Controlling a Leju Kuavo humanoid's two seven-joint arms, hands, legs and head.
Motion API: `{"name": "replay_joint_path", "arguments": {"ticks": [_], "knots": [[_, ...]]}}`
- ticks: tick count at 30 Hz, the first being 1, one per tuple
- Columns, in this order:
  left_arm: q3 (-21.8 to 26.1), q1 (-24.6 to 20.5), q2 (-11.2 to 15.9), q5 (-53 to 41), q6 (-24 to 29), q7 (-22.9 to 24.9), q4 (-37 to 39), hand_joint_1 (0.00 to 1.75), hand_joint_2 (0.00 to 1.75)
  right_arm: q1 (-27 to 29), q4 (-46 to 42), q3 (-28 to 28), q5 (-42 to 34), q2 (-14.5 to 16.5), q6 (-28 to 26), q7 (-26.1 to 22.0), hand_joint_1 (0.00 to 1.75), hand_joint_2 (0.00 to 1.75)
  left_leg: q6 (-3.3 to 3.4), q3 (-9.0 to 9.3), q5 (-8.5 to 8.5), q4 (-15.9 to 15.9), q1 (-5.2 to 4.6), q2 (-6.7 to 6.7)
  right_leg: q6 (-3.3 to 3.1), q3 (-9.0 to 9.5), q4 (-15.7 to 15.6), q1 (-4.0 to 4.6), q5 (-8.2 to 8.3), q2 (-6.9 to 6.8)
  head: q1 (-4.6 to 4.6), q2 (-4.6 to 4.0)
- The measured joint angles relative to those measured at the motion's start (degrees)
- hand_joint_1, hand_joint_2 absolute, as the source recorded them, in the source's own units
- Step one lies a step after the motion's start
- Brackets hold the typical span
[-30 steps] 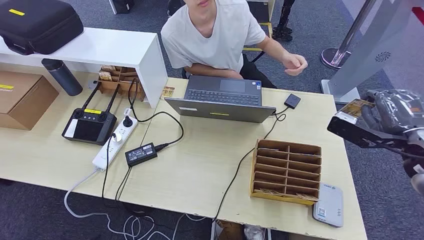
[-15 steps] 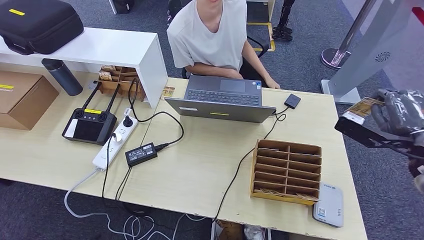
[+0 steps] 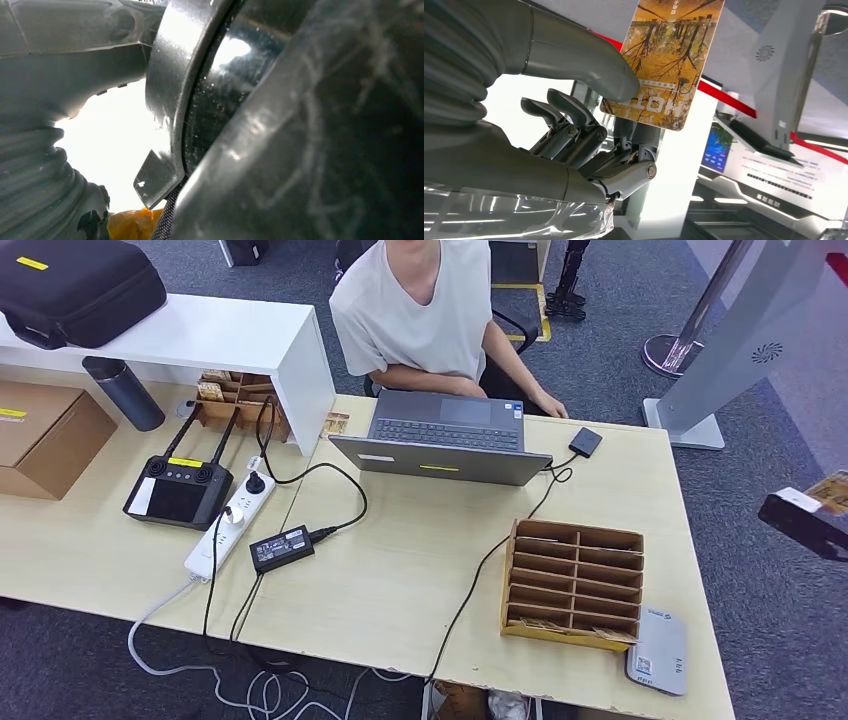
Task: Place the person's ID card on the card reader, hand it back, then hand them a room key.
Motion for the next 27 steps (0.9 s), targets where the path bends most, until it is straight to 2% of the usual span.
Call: {"name": "replay_joint_path", "arguments": {"ticks": [7,13,18,23,27], "knots": [[2.5,0.1,-0.7,-3.1,0.0,0.0,0.4,0.0,1.75,0.0,-9.6,-1.8,9.5,6.8,-0.1,2.1,1.75,1.75,0.03,0.05,-0.02,0.0,0.0,0.06,0.0,0.0,0.0,-0.01,0.0,0.06,0.0,0.0],[5.5,0.2,-1.8,-6.4,0.0,-0.1,1.4,0.0,1.75,0.0,-26.1,-3.1,18.6,12.7,-0.2,6.5,1.75,1.75,0.03,0.06,-0.01,0.0,0.01,0.05,-0.01,0.01,0.0,0.0,0.0,0.04,0.0,0.0],[7.2,0.1,-2.3,-8.8,-0.6,-0.1,2.2,0.0,1.75,0.0,-37.6,-2.9,24.1,15.7,-0.2,8.5,1.75,1.75,0.03,0.04,-0.02,0.0,0.04,0.06,0.0,0.01,0.0,-0.01,-0.02,0.05,0.0,0.0],[8.2,0.0,-2.5,-9.2,-1.1,-0.2,2.6,0.0,1.75,0.0,-44.6,-0.8,30.2,17.8,-0.2,8.9,1.75,1.75,0.04,0.05,-0.02,0.0,0.03,0.07,0.01,0.03,0.0,-0.01,-0.02,0.02,0.0,0.0],[8.6,-0.2,-2.6,-9.5,-1.4,-0.6,3.2,0.0,1.75,-1.0,-48.7,4.0,34.2,20.4,-0.2,8.9,1.75,1.75,0.06,0.03,-0.04,0.0,0.03,0.06,0.03,0.06,0.0,-0.02,-0.04,0.01,0.0,0.0]]}}
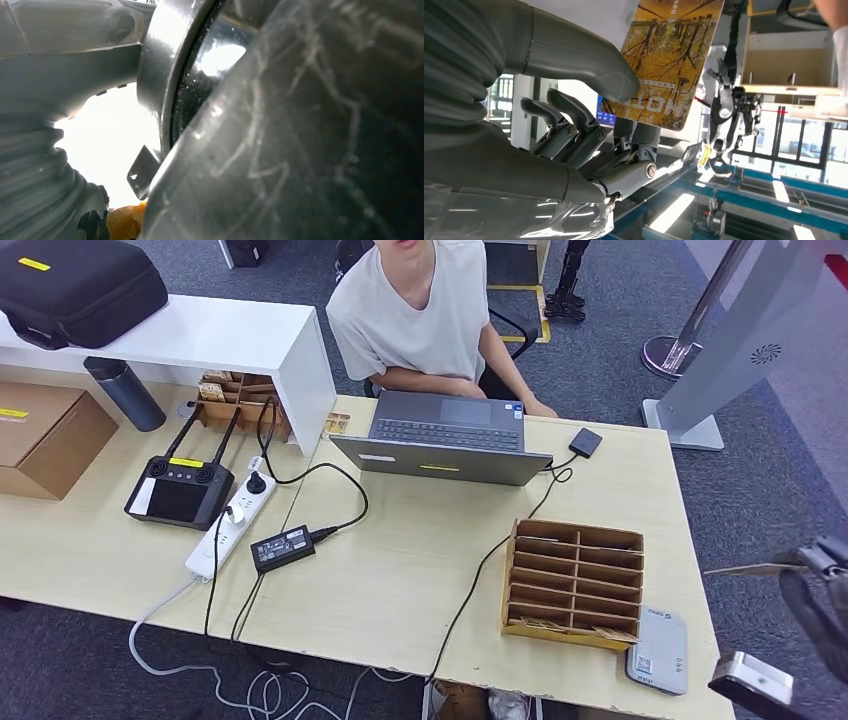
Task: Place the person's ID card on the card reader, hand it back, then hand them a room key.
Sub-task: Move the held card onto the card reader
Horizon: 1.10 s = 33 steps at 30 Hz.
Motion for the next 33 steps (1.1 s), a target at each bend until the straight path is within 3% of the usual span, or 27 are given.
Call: {"name": "replay_joint_path", "arguments": {"ticks": [6,8,12,15,21,33], "knots": [[0.4,-0.1,-0.1,0.0,-0.1,-0.3,0.4,0.0,1.75,-1.4,-2.7,4.2,0.7,2.2,0.0,-0.2,1.75,1.75,0.01,0.04,-0.01,0.0,-0.01,0.05,0.01,-0.02,0.0,-0.01,-0.01,0.04,-0.01,0.0],[0.5,-0.2,-0.1,0.0,-0.2,-0.3,0.5,0.0,1.75,-6.9,-2.9,7.4,1.0,4.1,1.1,-2.9,1.75,1.75,0.01,0.1,0.0,0.0,-0.09,0.05,0.02,-0.11,0.0,-0.05,-0.02,0.03,-0.04,-0.01],[0.6,-0.3,-0.2,-0.1,-0.5,-0.8,1.1,0.0,1.75,-28.8,-2.2,22.5,2.3,16.0,14.4,-20.4,1.75,1.75,0.01,0.1,-0.03,0.0,0.05,-0.28,0.08,0.18,-0.1,0.15,-0.14,-0.33,-0.02,0.0],[0.8,-0.5,-0.5,-0.4,-0.4,-1.8,1.8,0.0,1.75,-36.2,-2.0,30.6,2.8,23.2,19.9,-25.7,1.75,1.75,0.01,0.16,-0.19,-0.1,0.01,0.04,0.04,0.14,-0.1,-0.03,-0.15,0.03,-0.02,-0.01],[1.2,-1.2,-1.3,-2.5,-0.3,-2.3,3.1,0.0,1.75,-41.8,-1.7,38.9,3.5,29.9,20.4,-22.8,1.75,1.75,0.01,0.32,-0.31,-0.1,-0.02,0.23,0.06,0.22,-0.1,-0.07,-0.17,0.27,-0.09,0.0],[1.2,-1.8,-1.7,-2.6,-0.3,-3.2,4.6,0.0,1.75,-45.0,2.9,47.5,5.7,32.6,19.1,-16.3,1.75,1.75,0.04,0.33,-0.29,-0.1,-0.03,0.2,0.06,0.26,0.0,-0.07,-0.17,0.23,-0.09,0.0]]}}
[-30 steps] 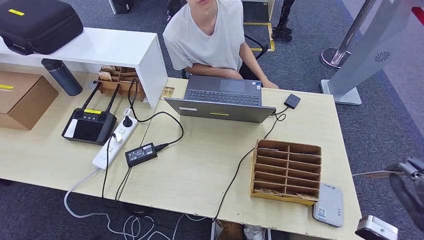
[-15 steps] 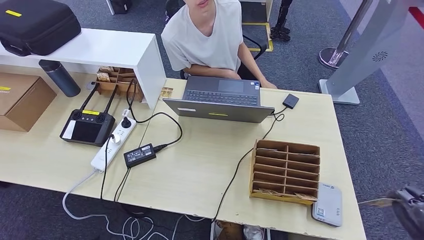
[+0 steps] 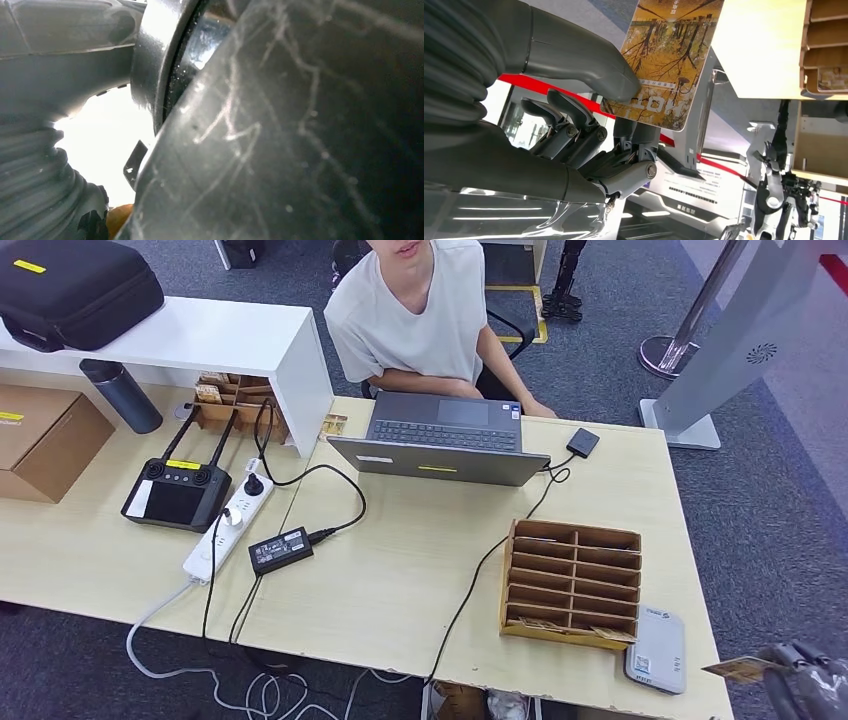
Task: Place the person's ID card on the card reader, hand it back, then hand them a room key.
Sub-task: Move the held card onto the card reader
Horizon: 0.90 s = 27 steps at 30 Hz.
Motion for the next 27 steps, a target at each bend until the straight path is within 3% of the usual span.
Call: {"name": "replay_joint_path", "arguments": {"ticks": [16,27], "knots": [[0.0,-0.4,-0.4,0.0,0.0,-0.1,0.8,0.0,1.75,-9.4,10.1,5.6,4.5,4.3,-0.8,-1.7,1.75,1.75,0.0,0.02,0.0,0.0,-0.01,-0.02,0.0,0.02,0.0,-0.01,0.0,-0.01,-0.01,0.0],[0.0,-0.9,-0.7,0.0,0.0,-0.1,1.8,0.0,1.75,-15.8,16.2,9.3,7.4,9.7,-2.3,-5.9,1.75,1.75,0.0,0.02,0.01,0.0,0.0,-0.04,0.0,0.04,0.0,-0.01,0.0,-0.03,0.01,0.0]]}}
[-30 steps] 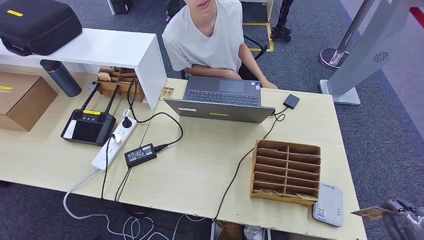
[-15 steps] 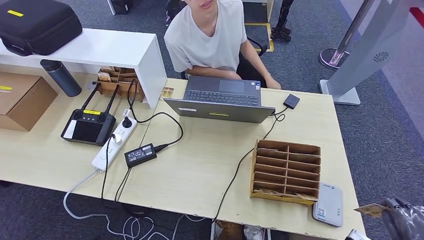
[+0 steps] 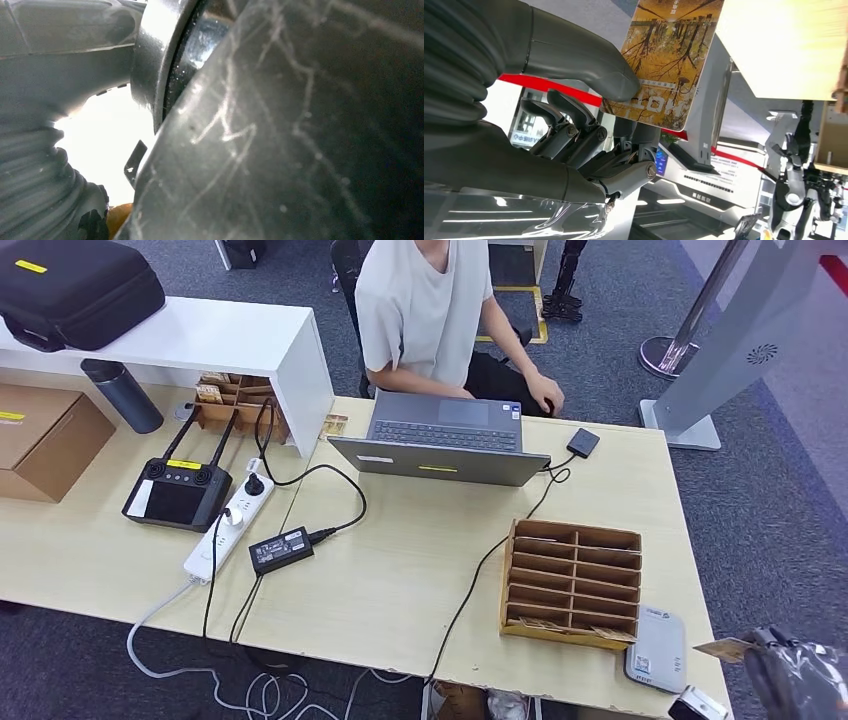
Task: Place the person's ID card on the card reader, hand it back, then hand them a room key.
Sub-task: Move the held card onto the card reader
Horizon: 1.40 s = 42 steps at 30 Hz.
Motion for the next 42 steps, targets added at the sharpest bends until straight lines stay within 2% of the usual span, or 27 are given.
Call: {"name": "replay_joint_path", "arguments": {"ticks": [8,21,32,42], "knots": [[0.0,-0.2,-0.1,0.0,0.0,0.0,0.5,0.0,1.75,-3.0,2.7,2.8,0.2,2.6,0.0,-1.0,1.75,1.75,0.0,-0.01,0.0,0.0,0.0,-0.07,0.0,0.02,0.0,0.0,0.0,-0.06,-0.01,0.0],[0.0,-0.4,-0.2,0.0,0.0,-0.5,0.9,0.0,1.75,-4.7,4.5,5.4,0.2,4.3,-0.1,-1.1,1.75,1.75,0.0,-0.02,0.01,0.0,0.0,-0.09,0.01,0.02,0.0,0.0,-0.01,-0.1,0.0,0.0],[0.4,-0.4,-0.3,-0.5,0.3,-0.5,1.0,0.0,1.75,-5.0,5.4,8.6,-0.7,4.8,-0.7,0.7,1.75,1.75,0.0,-0.02,0.01,0.0,0.0,-0.12,0.01,0.02,0.0,0.0,-0.01,-0.12,-0.01,0.0],[2.7,-0.4,-0.6,-3.5,0.7,-0.5,1.0,0.0,1.75,-5.0,7.0,14.4,-2.5,5.2,-2.5,4.3,1.75,1.75,0.0,-0.02,0.01,0.0,0.0,-0.16,0.02,0.02,0.0,0.0,-0.02,-0.14,0.0,0.0]]}}
